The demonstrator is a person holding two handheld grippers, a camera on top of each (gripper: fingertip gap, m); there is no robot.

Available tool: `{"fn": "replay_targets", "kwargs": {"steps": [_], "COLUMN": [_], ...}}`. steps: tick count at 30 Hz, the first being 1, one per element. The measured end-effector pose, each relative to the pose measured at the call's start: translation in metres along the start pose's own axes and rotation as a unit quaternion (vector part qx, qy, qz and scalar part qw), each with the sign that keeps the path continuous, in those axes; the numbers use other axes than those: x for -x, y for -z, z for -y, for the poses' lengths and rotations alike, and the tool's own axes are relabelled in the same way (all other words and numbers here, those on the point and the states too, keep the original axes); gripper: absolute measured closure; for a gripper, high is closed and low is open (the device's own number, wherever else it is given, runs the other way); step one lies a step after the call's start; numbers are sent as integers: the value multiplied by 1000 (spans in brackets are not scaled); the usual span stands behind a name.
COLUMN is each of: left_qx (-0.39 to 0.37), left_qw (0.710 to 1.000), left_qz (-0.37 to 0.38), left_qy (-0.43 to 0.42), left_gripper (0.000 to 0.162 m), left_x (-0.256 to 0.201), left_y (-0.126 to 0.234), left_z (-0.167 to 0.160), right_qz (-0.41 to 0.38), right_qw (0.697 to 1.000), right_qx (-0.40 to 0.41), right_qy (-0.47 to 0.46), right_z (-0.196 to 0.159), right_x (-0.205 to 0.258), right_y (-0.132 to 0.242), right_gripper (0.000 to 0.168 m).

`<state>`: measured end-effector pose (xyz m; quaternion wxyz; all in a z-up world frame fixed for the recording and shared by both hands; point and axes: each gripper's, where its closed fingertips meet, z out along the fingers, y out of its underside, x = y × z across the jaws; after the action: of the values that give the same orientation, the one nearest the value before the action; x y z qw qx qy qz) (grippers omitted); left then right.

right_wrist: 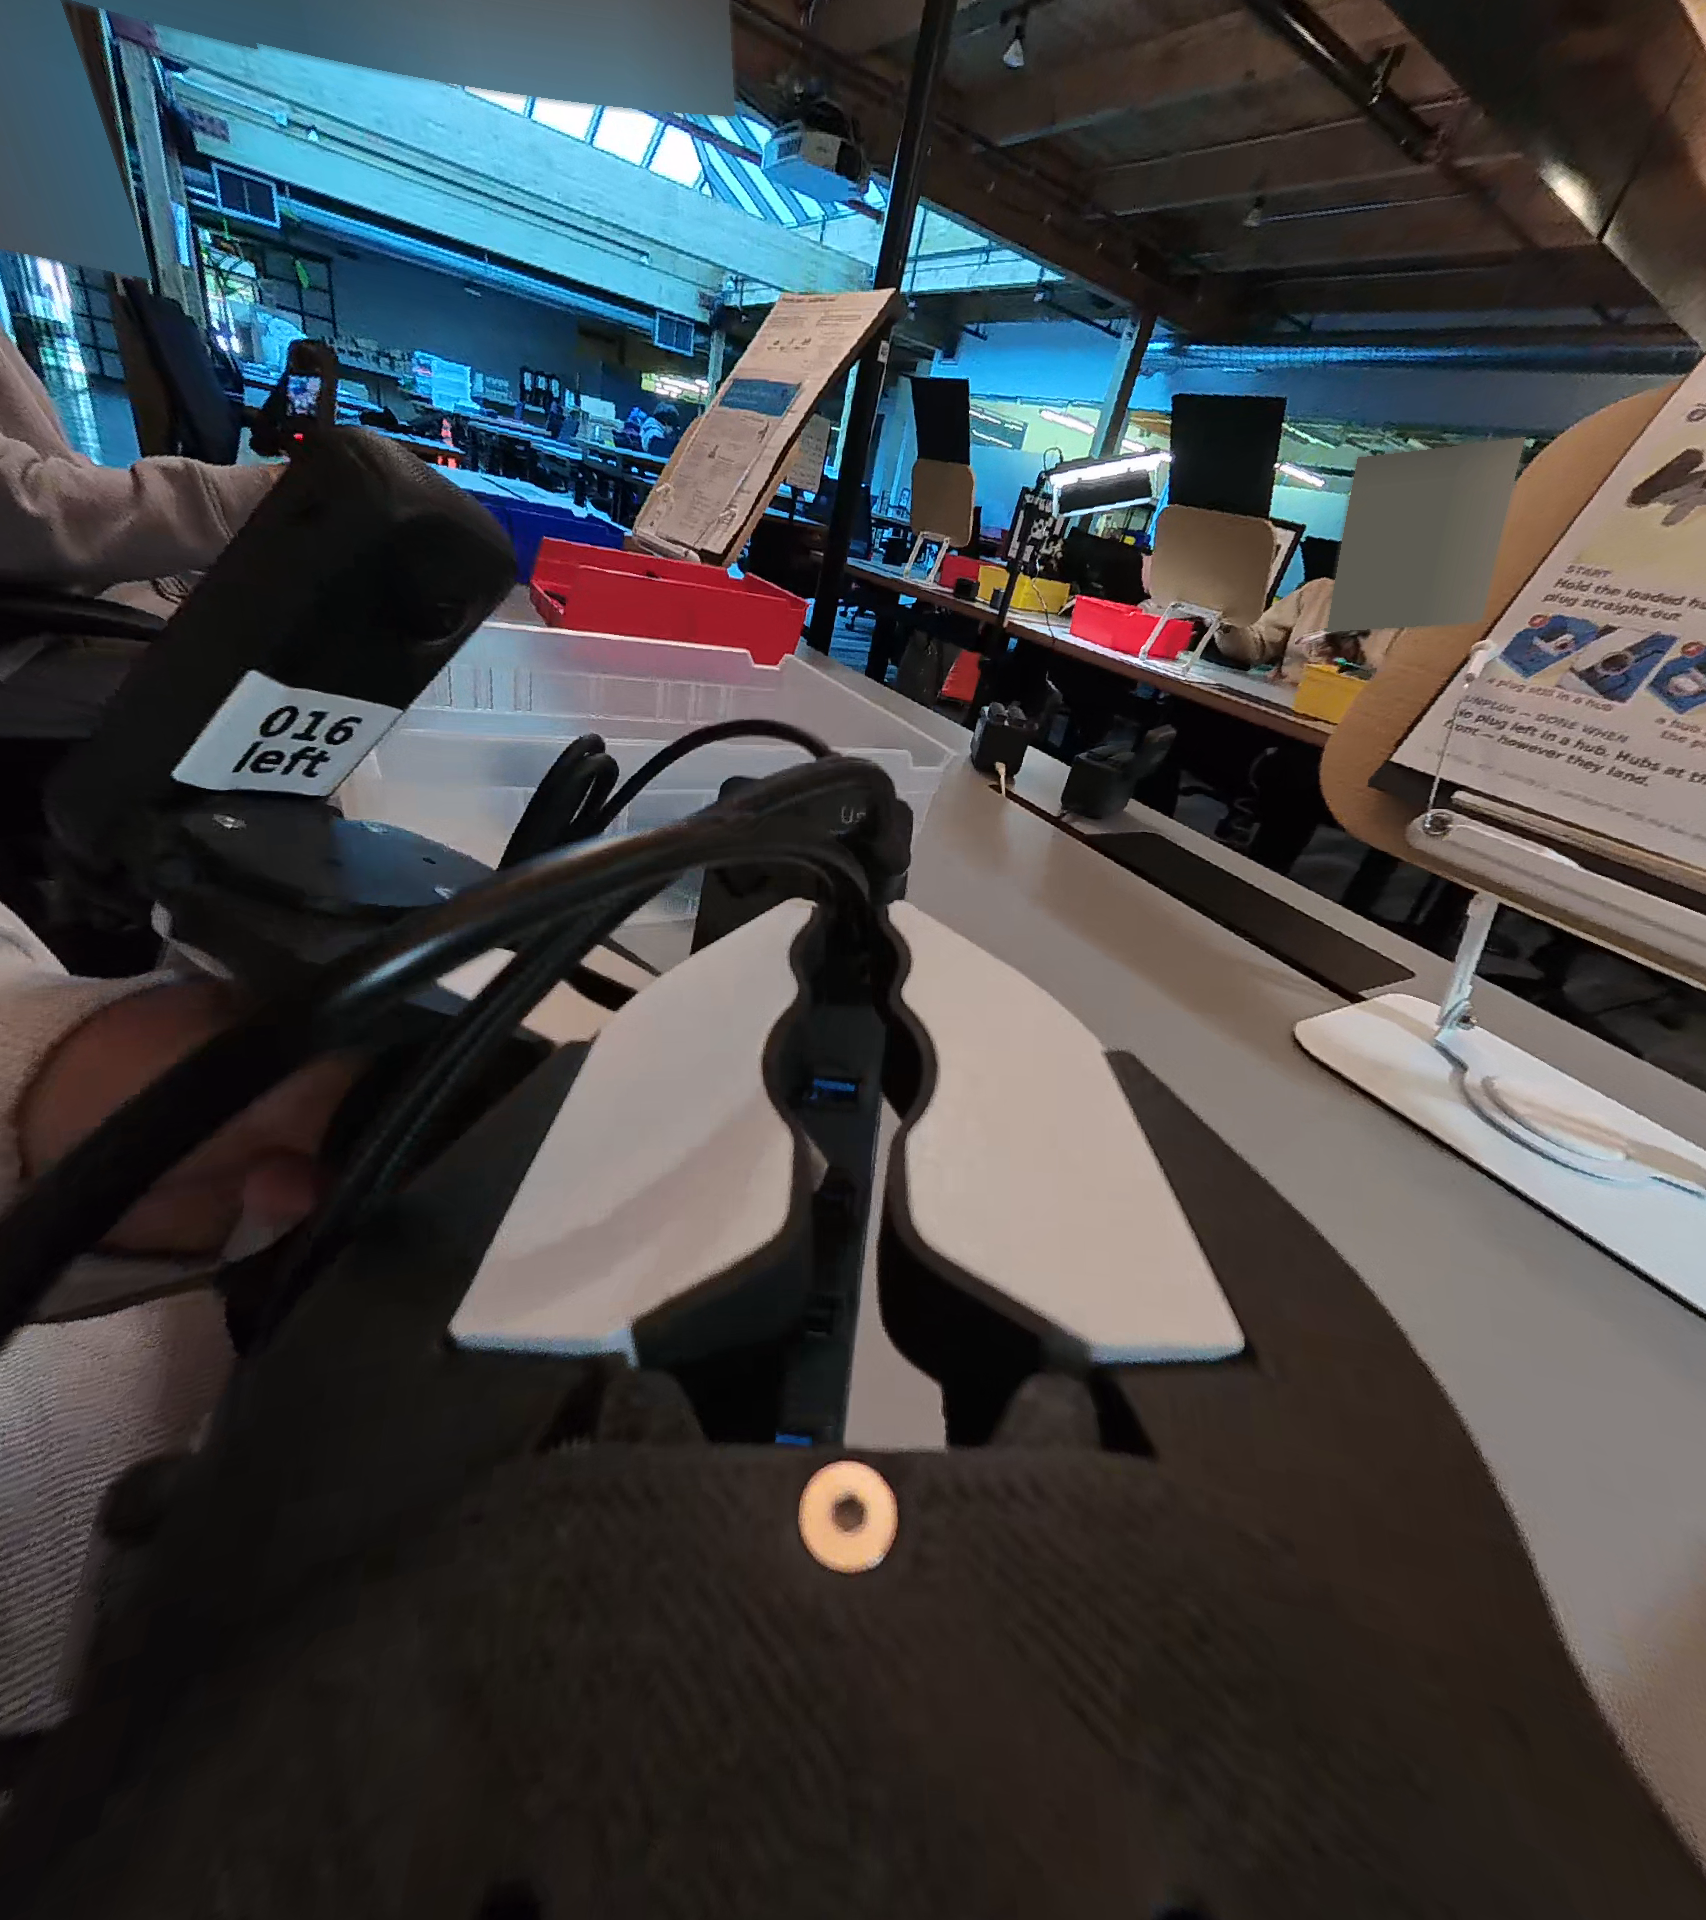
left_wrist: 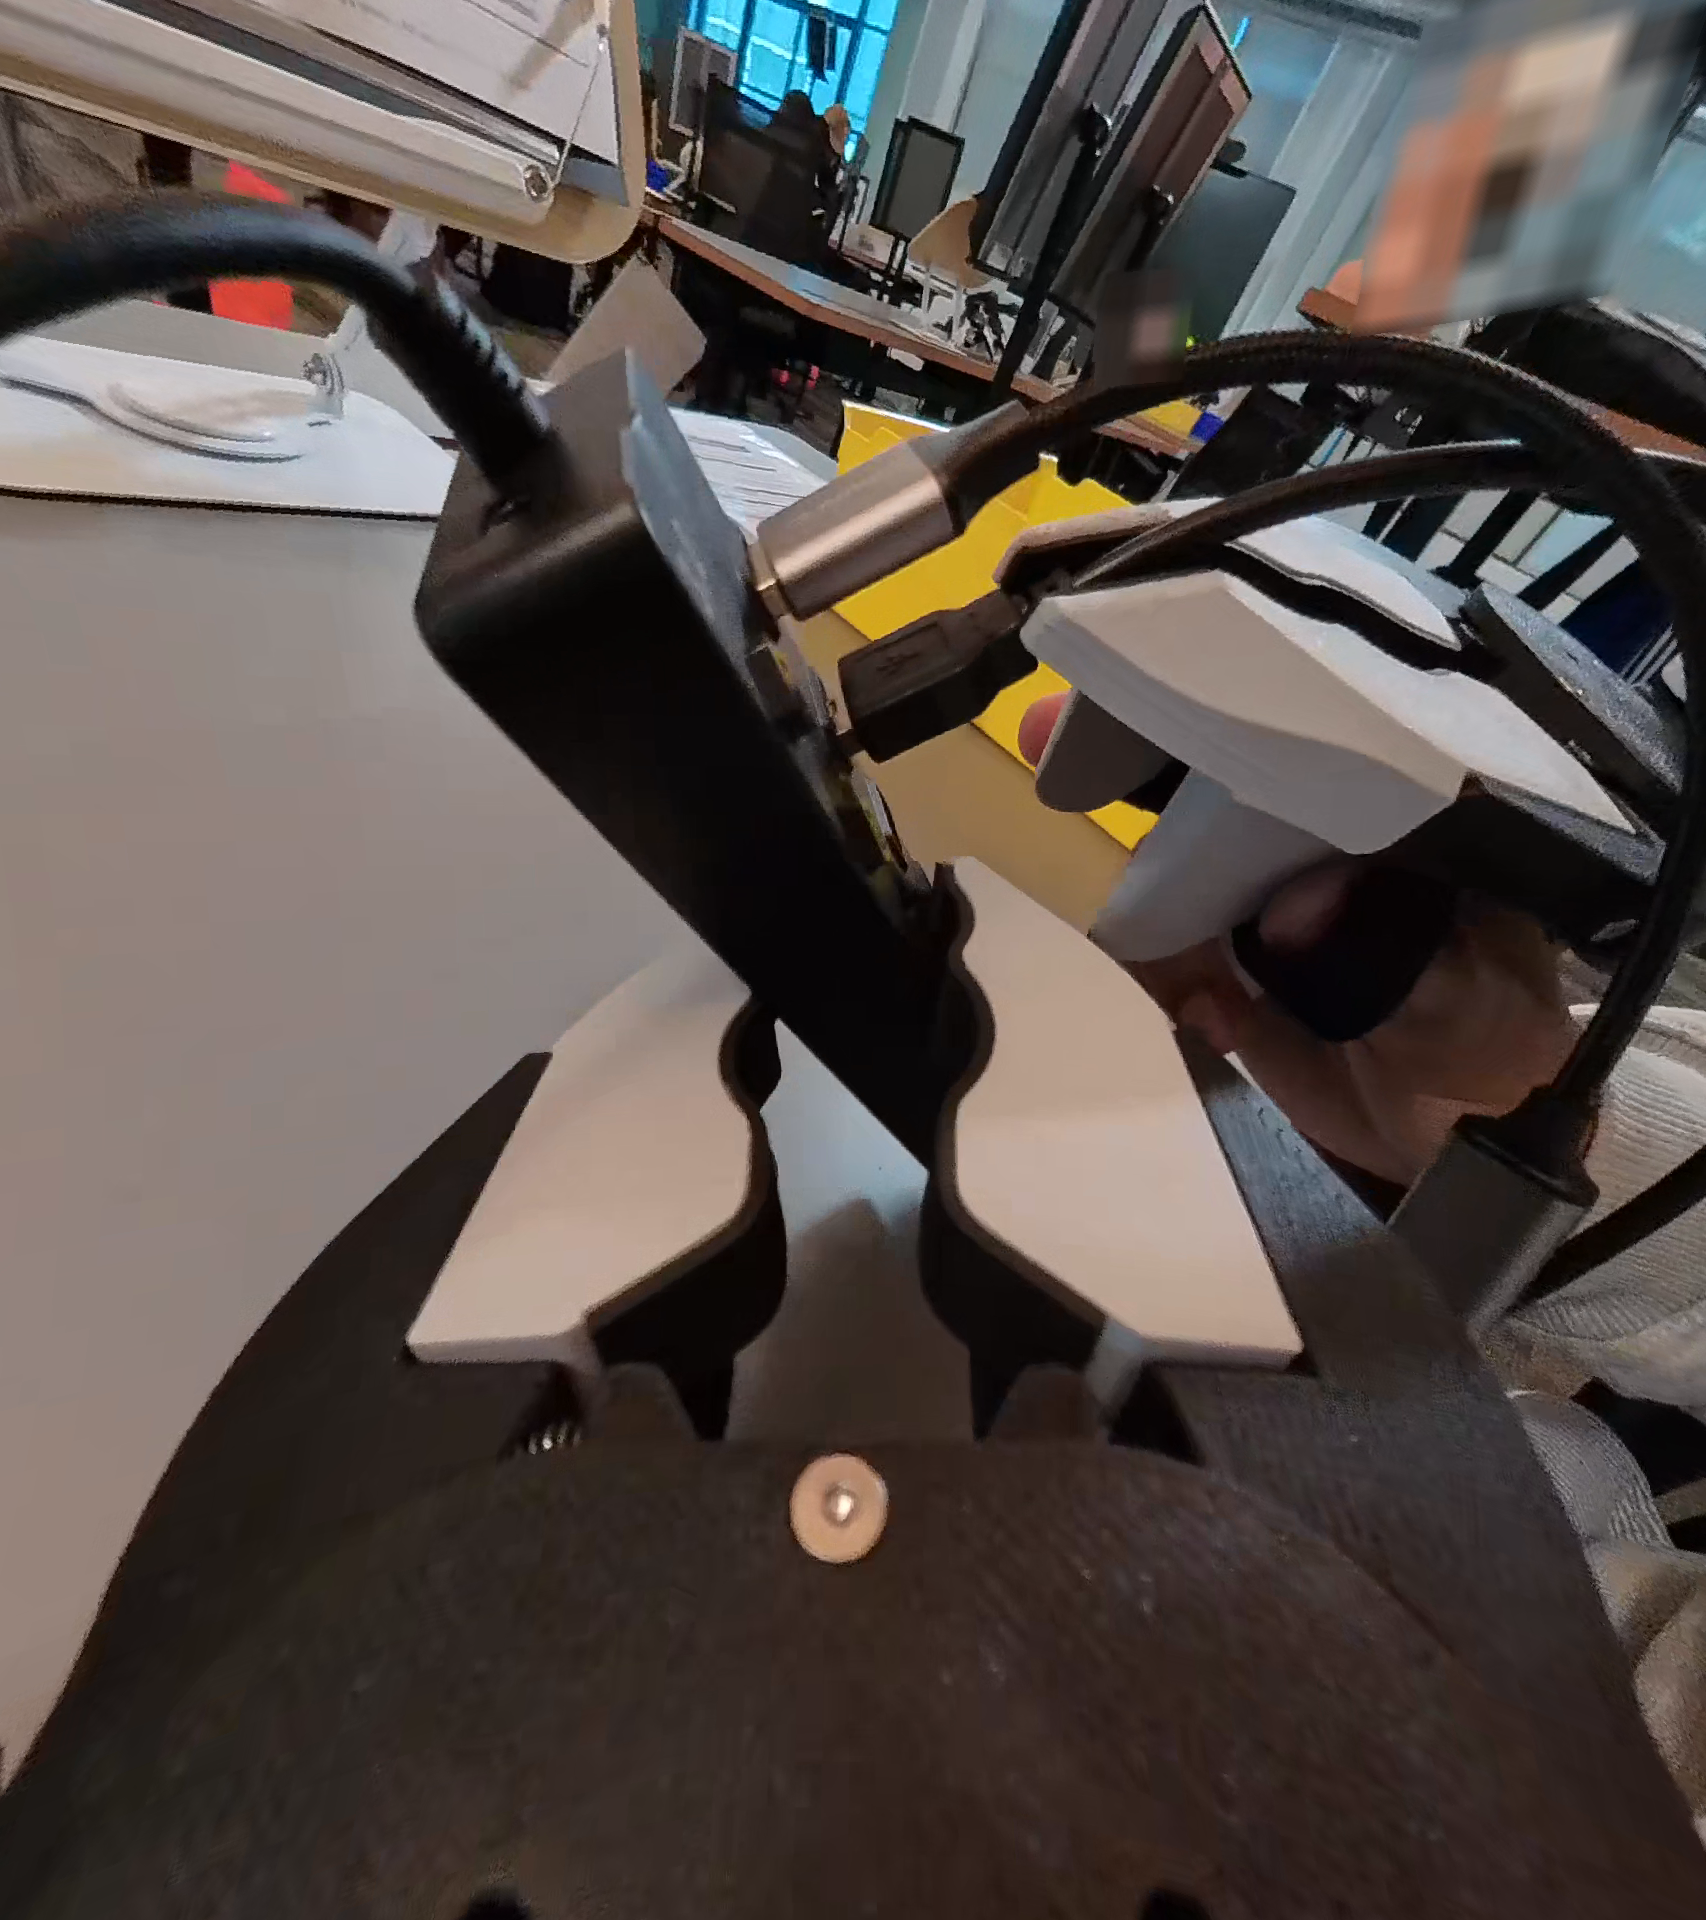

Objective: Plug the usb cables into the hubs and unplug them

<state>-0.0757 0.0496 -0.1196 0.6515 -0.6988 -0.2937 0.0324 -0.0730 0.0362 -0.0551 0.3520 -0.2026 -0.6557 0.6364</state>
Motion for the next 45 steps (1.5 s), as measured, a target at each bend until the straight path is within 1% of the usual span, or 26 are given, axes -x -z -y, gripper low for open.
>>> {"fn": "replay_targets", "kwargs": {"steps": [4,5,6,7,8,9,10,12,13,16,19,21,22,24,27,28,29,30,31,33,35,39,40,42,45], "left_qx": [-1,0,1,-6,-15,-14,-17,-40,-49,-71,-93,-112,-117,-116,-120,-120,-118,-116,-115,-110,-108,-122,-128,-138,-133], "left_qw": [1000,1000,999,995,986,979,978,977,978,981,973,962,956,951,945,943,940,938,937,937,937,935,935,936,943], "left_qz": [7,4,-7,-28,-50,-64,-65,-64,-66,-64,-80,-104,-117,-130,-161,-173,-186,-197,-202,-204,-209,-207,-202,-194,-185], "left_qy": [-10,0,37,95,156,191,198,200,193,167,193,228,243,255,259,259,261,262,262,260,258,260,262,258,242], "left_gripper": [131,131,132,136,138,138,138,138,138,138,138,138,136,139,138,138,139,139,139,139,139,137,135,120,98], "left_x": [3,5,7,9,11,14,17,23,25,34,42,45,45,47,42,40,36,33,31,30,29,29,30,31,27], "left_y": [1,1,0,0,0,0,0,5,7,14,18,22,23,24,25,26,26,26,26,25,25,26,25,25,22], "left_z": [1,1,1,2,3,1,1,9,14,25,31,36,38,38,40,41,42,42,42,41,40,43,44,46,42], "right_qz": [4,5,7,11,18,18,14,18,22,24,49,77,88,99,115,124,132,139,147,172,198,216,218,216,201], "right_qw": [1000,1000,1000,1000,999,999,999,999,999,997,987,975,968,957,935,925,915,904,894,875,853,827,820,798,756], "right_qx": [4,9,17,24,30,37,44,37,33,48,95,117,120,105,86,78,74,73,72,73,84,89,85,66,24], "right_qy": [3,3,-1,-5,-5,-4,-5,-20,-32,-61,-116,-174,-203,-252,-323,-350,-375,-398,-416,-447,-475,-511,-522,-558,-623], "right_z": [-1,-2,-4,-5,-6,-9,-12,-15,-15,-25,-48,-60,-62,-60,-57,-55,-54,-55,-55,-56,-57,-57,-56,-54,-55], "right_x": [1,1,1,2,4,5,5,6,5,-3,-2,6,9,10,5,4,3,3,4,10,19,24,25,23,13], "right_y": [-1,-1,-3,-4,-7,-9,-11,-10,-9,-6,-8,-11,-11,-12,-10,-8,-8,-7,-8,-8,-8,-8,-8,-9,-9], "right_gripper": [159,160,159,159,159,158,154,139,135,134,132,131,130,131,143,145,144,138,135,141,141,142,143,143,144]}}
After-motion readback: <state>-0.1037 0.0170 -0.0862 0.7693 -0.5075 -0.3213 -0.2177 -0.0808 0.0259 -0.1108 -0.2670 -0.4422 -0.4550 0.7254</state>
